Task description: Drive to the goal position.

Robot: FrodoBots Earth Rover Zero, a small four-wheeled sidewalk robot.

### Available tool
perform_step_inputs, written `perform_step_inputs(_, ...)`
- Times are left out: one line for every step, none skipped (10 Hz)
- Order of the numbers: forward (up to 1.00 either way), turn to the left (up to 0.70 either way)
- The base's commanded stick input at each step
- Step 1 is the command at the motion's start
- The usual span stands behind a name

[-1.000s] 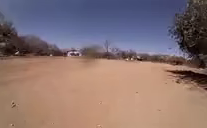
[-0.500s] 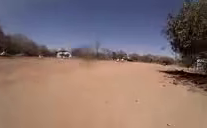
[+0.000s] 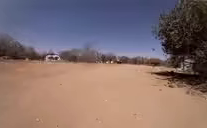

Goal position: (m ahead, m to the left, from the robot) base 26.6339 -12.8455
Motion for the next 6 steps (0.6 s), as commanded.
perform_step_inputs(1.00,-0.20)
perform_step_inputs(1.00,-0.08)
perform_step_inputs(1.00,0.00)
perform_step_inputs(1.00,0.00)
perform_step_inputs(1.00,0.00)
perform_step_inputs(1.00,0.00)
